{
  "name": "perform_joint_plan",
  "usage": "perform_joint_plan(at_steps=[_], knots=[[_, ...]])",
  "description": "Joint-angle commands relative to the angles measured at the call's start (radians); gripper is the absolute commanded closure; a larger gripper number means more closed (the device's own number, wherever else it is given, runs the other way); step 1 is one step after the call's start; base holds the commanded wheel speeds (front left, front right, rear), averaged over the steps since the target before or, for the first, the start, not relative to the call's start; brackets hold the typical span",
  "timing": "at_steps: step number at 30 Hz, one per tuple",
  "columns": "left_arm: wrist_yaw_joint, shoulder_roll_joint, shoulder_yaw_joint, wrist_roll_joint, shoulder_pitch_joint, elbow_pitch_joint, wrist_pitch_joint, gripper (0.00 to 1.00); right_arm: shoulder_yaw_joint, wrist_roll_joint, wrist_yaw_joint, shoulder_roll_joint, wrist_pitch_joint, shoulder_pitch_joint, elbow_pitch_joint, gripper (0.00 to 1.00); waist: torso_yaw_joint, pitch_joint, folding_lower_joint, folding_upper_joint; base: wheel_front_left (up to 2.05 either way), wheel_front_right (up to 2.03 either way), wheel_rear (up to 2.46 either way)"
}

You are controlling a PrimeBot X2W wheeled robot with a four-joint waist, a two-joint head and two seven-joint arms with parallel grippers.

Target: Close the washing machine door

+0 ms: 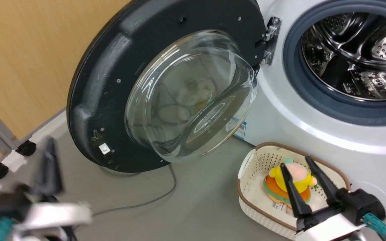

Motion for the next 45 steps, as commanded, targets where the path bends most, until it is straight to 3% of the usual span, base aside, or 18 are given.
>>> perform_joint_plan(at_steps=[1, 6, 11, 14, 21, 26, 33, 40, 45], knots=[[-0.019, 0.025, 0.026, -0.037, -0.055, 0.02, 0.002, 1.0, -0.01, -0.009, 0.001, -0.008, -0.005, 0.014, -0.008, 0.0, 0.0, 0.011, 0.0, 0.0, 0.0, 0.0, 0.0], [-0.081, 0.091, 0.126, -0.22, -0.234, 0.136, 0.105, 1.0, -0.04, -0.021, 0.001, -0.005, -0.005, 0.037, -0.027, 0.0, -0.002, 0.027, 0.0, 0.0, 0.0, 0.0, 0.0], [-0.1, 0.128, 0.229, -0.447, -0.417, 0.295, 0.265, 1.0, -0.054, -0.034, 0.001, 0.001, 0.001, 0.046, -0.052, 0.0, -0.028, 0.048, 0.0, 0.0, 0.0, 0.0, 0.0], [-0.092, 0.146, 0.279, -0.544, -0.504, 0.366, 0.332, 1.0, -0.056, -0.036, 0.001, -0.001, 0.006, 0.042, -0.061, 0.0, -0.047, 0.059, 0.0, 0.0, 0.0, 0.0, 0.0], [-0.018, 0.137, 0.355, -0.756, -0.642, 0.53, 0.553, 1.0, -0.058, -0.034, 0.001, -0.009, 0.014, 0.036, -0.073, 0.0, -0.077, 0.081, 0.0, 0.0, 0.0, 0.0, 0.0], [0.011, 0.131, 0.356, -0.837, -0.662, 0.615, 0.704, 1.0, -0.052, -0.033, 0.001, -0.008, 0.018, 0.026, -0.076, 0.0, -0.093, 0.095, 0.0, 0.0, 0.0, 0.0, 0.0], [-0.009, 0.129, 0.362, -0.923, -0.64, 0.645, 0.854, 1.0, -0.047, -0.033, 0.001, -0.004, 0.016, 0.019, -0.071, 0.0, -0.109, 0.097, 0.0, 0.0, 0.0, 0.0, 0.0], [-0.03, 0.116, 0.366, -1.024, -0.555, 0.589, 1.047, 1.0, -0.054, -0.036, 0.001, 0.013, 0.009, 0.027, -0.054, 0.0, -0.122, 0.072, 0.0, 0.0, 0.0, 0.0, 0.0], [-0.031, 0.077, 0.358, -1.091, -0.464, 0.492, 1.17, 1.0, -0.071, -0.04, 0.001, 0.031, 0.003, 0.034, -0.039, 0.0, -0.133, 0.041, 0.0, 0.0, 0.0, 0.0, 0.0]])
